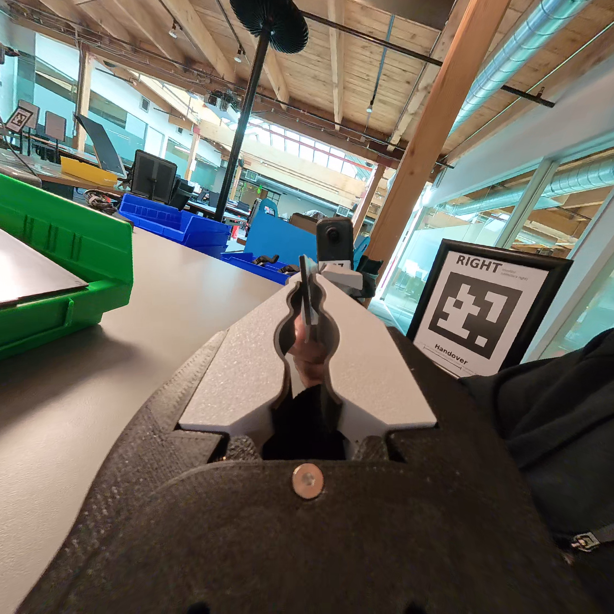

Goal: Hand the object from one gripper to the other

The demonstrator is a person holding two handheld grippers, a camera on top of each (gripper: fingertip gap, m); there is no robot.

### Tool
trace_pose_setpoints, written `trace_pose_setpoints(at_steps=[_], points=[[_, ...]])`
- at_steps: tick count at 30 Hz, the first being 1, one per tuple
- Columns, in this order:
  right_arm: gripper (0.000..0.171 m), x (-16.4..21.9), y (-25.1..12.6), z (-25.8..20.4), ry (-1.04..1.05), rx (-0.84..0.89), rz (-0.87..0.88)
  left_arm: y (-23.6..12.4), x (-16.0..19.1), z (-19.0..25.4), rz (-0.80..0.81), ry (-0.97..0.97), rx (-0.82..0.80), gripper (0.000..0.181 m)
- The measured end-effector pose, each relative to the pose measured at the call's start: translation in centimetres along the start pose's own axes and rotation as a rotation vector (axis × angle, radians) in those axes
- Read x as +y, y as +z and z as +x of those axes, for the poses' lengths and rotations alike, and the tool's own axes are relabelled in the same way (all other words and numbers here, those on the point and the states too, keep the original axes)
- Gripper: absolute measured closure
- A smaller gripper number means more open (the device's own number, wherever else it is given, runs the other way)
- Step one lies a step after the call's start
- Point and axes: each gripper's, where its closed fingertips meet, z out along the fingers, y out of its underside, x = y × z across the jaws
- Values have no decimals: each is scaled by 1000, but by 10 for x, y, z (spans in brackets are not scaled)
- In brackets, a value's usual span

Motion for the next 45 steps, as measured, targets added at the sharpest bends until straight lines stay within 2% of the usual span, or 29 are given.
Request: trace_pose_setpoints(at_steps=[2,3,4,6,7,11,12,14,17,19,21,24,27,28,30,31,33,35,36,39,44,45], points=[[142,-1,-1,2,4,12,9,1,1,0,-7,2,-3,177],[141,-1,0,2,4,13,5,1,1,0,-7,2,-1,177],[144,1,1,1,-1,8,-4,1,1,0,-8,2,2,177],[171,3,2,-1,-19,5,-21,1,3,2,-17,1,13,170],[165,4,3,-1,-25,12,-27,1,4,3,-21,3,21,167],[167,4,2,-2,-33,6,-22,5,10,2,-63,9,4,152],[165,3,2,-3,-30,3,-16,6,13,3,-78,19,6,153],[166,2,1,-2,-29,6,-8,8,17,6,-100,45,8,173],[145,3,2,-2,-38,12,-14,8,17,5,-101,51,-2,177],[149,5,3,-5,-43,-2,-30,6,13,3,-79,31,-6,177],[167,5,4,-2,-39,17,-33,4,10,5,-61,23,17,176],[165,4,3,-1,-33,14,-25,5,11,5,-66,30,12,175],[168,3,2,-1,-29,12,-19,5,10,1,-60,12,-8,156],[165,4,2,-2,-31,11,-22,4,9,0,-53,6,-6,157],[167,5,3,-2,-37,17,-28,3,8,4,-45,15,13,174],[165,5,3,-2,-40,17,-28,3,8,4,-45,22,14,175],[143,6,4,-4,-46,5,-36,4,8,3,-46,24,1,176],[140,9,5,-6,-57,-4,-54,3,7,2,-41,17,0,177],[142,11,6,-7,-62,-7,-68,3,6,2,-34,16,3,177],[167,16,9,-4,-71,22,-100,2,5,5,-25,15,25,172],[168,20,11,-6,-74,10,-123,2,3,1,-12,-3,4,152],[168,21,11,-7,-78,7,-130,1,3,1,-12,-2,10,154]])
